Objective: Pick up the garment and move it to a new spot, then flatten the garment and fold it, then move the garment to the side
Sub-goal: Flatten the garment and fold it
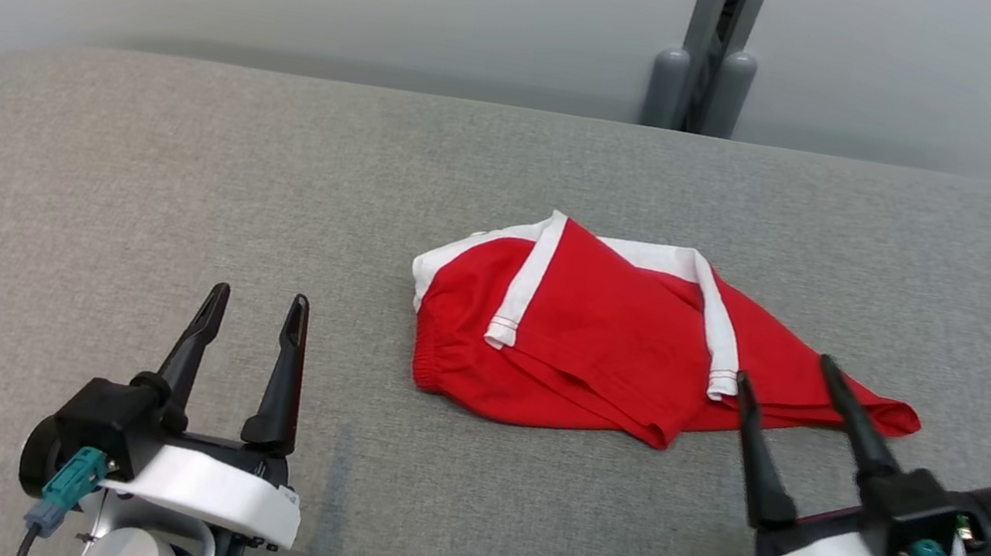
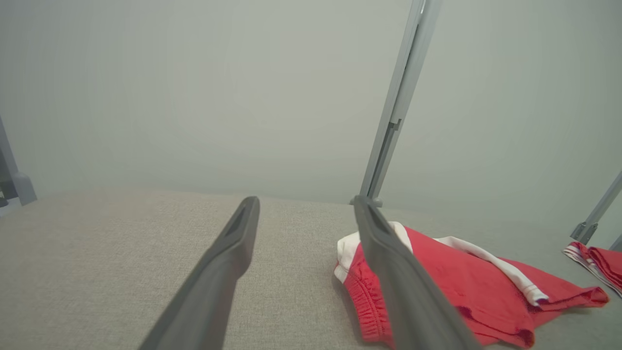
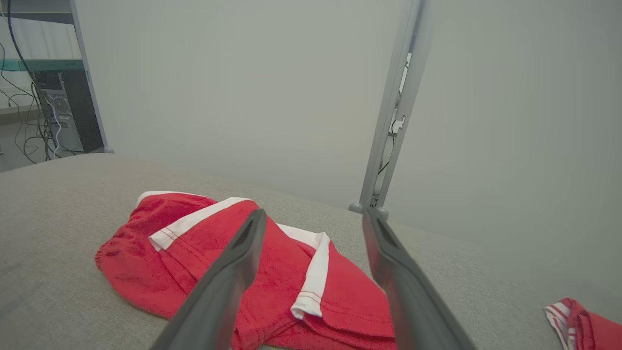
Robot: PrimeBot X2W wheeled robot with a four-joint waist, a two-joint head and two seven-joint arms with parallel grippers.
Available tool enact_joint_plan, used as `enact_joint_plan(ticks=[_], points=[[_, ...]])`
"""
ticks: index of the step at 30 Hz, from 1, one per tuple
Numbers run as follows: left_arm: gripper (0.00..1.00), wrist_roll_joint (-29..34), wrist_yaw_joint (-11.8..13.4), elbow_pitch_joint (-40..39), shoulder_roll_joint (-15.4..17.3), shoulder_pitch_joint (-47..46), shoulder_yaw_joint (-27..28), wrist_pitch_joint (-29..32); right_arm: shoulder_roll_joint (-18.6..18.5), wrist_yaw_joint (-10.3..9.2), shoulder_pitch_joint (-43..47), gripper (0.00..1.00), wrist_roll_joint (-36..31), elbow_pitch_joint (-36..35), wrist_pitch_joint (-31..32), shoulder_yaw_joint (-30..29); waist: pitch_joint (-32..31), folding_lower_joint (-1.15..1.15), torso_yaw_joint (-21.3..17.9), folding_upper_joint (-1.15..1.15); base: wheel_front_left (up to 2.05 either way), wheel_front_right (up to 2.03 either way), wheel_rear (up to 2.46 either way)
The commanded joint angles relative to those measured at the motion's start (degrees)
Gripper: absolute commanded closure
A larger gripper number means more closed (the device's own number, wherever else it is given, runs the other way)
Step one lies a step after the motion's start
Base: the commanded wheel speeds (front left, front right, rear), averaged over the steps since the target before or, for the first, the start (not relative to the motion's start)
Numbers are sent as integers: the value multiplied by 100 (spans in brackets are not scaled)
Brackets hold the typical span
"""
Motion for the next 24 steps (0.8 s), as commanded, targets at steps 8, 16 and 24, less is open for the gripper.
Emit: enact_joint_plan(ticks=[8,16,24], points=[[0,-118,10,111,21,-173,-174,-8,-159,-1,-766,0,-171,971,-14,1048,293,0,493,0,0,0,0],[0,-210,58,118,23,-322,-310,-8,-121,-1,-1603,0,-396,2060,64,1494,544,0,1062,0,0,0,0],[0,-310,117,112,22,-380,-413,-8,-84,-1,-2007,0,-477,2728,17,1591,678,0,1413,0,0,0,0]])
